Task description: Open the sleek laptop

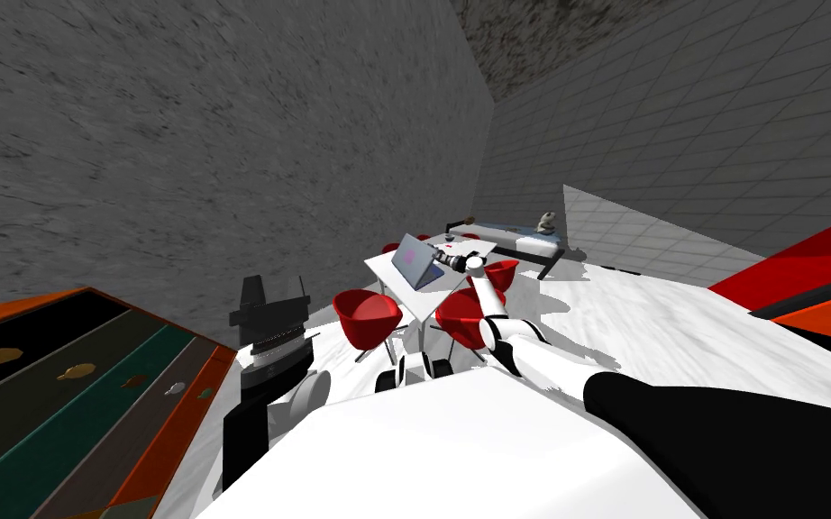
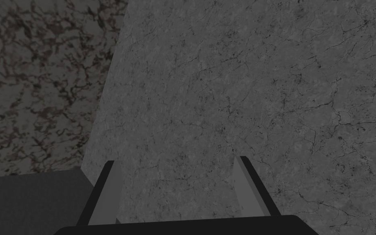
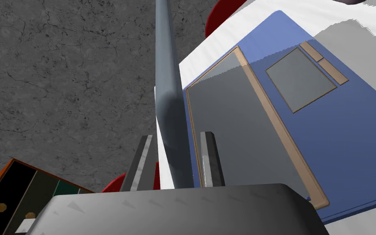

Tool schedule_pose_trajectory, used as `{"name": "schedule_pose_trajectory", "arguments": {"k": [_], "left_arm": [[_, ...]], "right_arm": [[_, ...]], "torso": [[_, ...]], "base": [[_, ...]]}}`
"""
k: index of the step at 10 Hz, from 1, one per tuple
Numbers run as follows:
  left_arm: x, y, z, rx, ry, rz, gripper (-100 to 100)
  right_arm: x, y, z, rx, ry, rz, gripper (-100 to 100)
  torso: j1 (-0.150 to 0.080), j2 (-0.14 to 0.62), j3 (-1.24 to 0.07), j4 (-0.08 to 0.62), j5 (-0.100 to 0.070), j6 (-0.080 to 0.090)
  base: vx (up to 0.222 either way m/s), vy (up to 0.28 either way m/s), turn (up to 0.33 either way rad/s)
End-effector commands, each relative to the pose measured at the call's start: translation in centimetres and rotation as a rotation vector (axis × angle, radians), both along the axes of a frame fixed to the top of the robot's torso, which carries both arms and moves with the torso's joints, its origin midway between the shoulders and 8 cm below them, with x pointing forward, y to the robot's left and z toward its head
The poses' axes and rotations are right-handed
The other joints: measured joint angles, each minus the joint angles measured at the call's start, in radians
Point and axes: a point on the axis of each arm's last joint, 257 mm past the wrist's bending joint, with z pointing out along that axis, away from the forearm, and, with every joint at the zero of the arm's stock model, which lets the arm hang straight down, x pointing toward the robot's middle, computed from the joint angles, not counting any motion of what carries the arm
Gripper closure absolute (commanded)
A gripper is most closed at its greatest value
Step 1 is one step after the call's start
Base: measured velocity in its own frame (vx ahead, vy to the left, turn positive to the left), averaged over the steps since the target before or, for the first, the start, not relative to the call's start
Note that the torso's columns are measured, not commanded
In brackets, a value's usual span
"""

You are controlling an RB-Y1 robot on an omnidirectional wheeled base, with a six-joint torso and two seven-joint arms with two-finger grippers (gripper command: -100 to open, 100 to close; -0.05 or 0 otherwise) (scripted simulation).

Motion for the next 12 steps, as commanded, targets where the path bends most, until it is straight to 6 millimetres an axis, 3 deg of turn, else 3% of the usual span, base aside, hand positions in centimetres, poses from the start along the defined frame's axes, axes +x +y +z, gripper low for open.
{"name": "schedule_pose_trajectory", "arguments": {"k": [1, 2, 3, 8, 9, 12], "left_arm": [[0.0, 0.0, 0.0, 0.000, 0.000, 0.000, 0], [0.0, 0.0, 0.0, 0.000, 0.000, 0.000, 0], [0.0, 0.0, 0.0, 0.000, 0.000, 0.000, 0], [0.0, 0.0, 0.0, 0.000, 0.000, 0.000, 0], [0.0, 0.0, 0.0, 0.000, 0.000, 0.000, 0], [0.0, 0.0, 0.0, 0.000, 0.000, 0.000, 0]], "right_arm": [[-0.6, 0.0, -2.2, 0.001, 0.040, 0.002, 100], [0.5, -2.5, -0.4, -0.157, -0.046, -0.043, 100], [0.8, -3.5, -0.5, -0.234, -0.063, -0.057, 100], [1.1, -5.4, -2.4, -0.499, -0.089, -0.065, 100], [1.2, -5.3, -0.1, -0.458, -0.096, -0.053, -100], [0.9, -6.1, 2.7, -0.459, -0.098, -0.042, -100]], "torso": [[0.002, -0.001, -0.001, 0.000, 0.001, -0.002], [0.005, 0.000, 0.000, 0.002, 0.002, -0.005], [0.005, 0.003, 0.002, 0.007, 0.004, -0.005], [0.002, 0.008, 0.005, 0.010, 0.005, 0.002], [0.000, 0.007, 0.005, 0.009, 0.004, 0.004], [0.006, 0.007, 0.004, 0.011, 0.005, -0.001]], "base": [[-0.004, -0.005, 0.015], [-0.047, -0.055, 0.165], [-0.042, -0.050, 0.149], [0.001, 0.002, -0.005], [0.007, 0.033, -0.038], [0.023, 0.065, -0.034]]}}
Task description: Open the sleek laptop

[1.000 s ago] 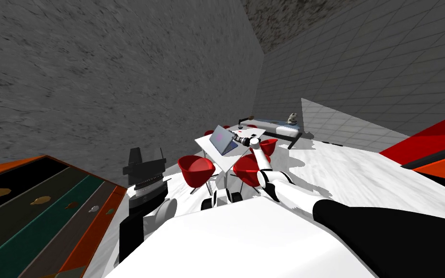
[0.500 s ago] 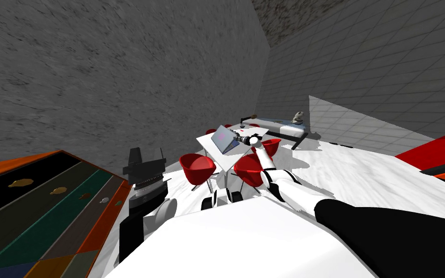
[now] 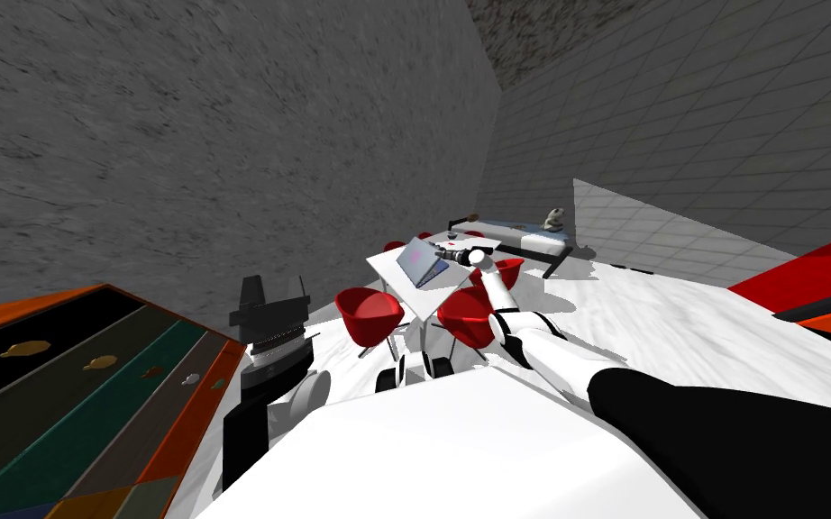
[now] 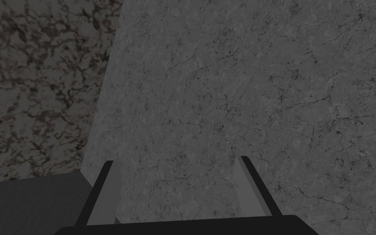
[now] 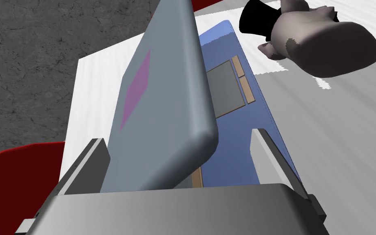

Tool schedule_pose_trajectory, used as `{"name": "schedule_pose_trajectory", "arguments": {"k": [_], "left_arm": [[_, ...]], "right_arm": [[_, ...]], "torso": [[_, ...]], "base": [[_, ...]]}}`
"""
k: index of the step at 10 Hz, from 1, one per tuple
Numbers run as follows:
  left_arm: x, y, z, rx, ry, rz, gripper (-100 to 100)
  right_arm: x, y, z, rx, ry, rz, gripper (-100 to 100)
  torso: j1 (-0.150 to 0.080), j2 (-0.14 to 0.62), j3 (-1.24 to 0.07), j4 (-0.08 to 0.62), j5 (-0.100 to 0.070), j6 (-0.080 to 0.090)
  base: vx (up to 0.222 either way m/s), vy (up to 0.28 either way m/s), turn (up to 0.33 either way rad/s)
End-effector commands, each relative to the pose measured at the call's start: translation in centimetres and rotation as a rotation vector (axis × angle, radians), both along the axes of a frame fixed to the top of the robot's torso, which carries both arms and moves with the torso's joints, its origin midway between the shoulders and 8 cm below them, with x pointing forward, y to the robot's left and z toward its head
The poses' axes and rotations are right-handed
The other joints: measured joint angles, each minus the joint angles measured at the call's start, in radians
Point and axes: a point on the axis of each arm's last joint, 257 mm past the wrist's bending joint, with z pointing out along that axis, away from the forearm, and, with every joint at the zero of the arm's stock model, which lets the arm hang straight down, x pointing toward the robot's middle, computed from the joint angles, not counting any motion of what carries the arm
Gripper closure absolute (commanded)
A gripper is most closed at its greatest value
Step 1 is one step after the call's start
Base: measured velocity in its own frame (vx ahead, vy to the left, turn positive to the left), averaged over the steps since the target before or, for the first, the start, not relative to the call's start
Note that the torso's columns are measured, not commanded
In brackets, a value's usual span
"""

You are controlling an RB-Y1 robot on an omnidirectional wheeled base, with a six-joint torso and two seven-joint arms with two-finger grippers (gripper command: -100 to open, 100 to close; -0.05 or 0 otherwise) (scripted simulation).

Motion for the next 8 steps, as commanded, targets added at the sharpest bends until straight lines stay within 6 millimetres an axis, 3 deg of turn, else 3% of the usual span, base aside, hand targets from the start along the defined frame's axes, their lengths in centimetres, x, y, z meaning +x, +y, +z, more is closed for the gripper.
{"name": "schedule_pose_trajectory", "arguments": {"k": [1, 2, 3, 8], "left_arm": [[0.00, 0.00, 0.00, 0.000, 0.000, 0.000, 0], [0.00, 0.00, 0.00, 0.000, 0.000, 0.000, 0], [0.00, 0.00, 0.00, 0.000, 0.000, 0.000, 0], [0.00, 0.00, 0.00, 0.000, 0.000, 0.000, 0]], "right_arm": [[-0.48, -0.86, 2.42, 0.000, 0.004, 0.013, -100], [-0.39, -0.73, 1.93, -0.002, 0.000, 0.010, -100], [-0.44, -0.70, 2.02, 0.000, 0.003, 0.011, 0], [-0.43, -0.69, 2.02, 0.000, 0.003, 0.011, 0]], "torso": [[-0.001, 0.001, 0.001, 0.000, 0.000, 0.000], [-0.001, 0.001, 0.001, 0.001, 0.000, 0.000], [-0.004, 0.002, 0.001, 0.000, -0.001, 0.000], [-0.002, 0.001, 0.000, 0.000, -0.001, 0.000]], "base": [[0.016, 0.079, -0.040], [0.006, 0.037, -0.010], [0.002, 0.009, 0.003], [0.000, 0.000, 0.000]]}}
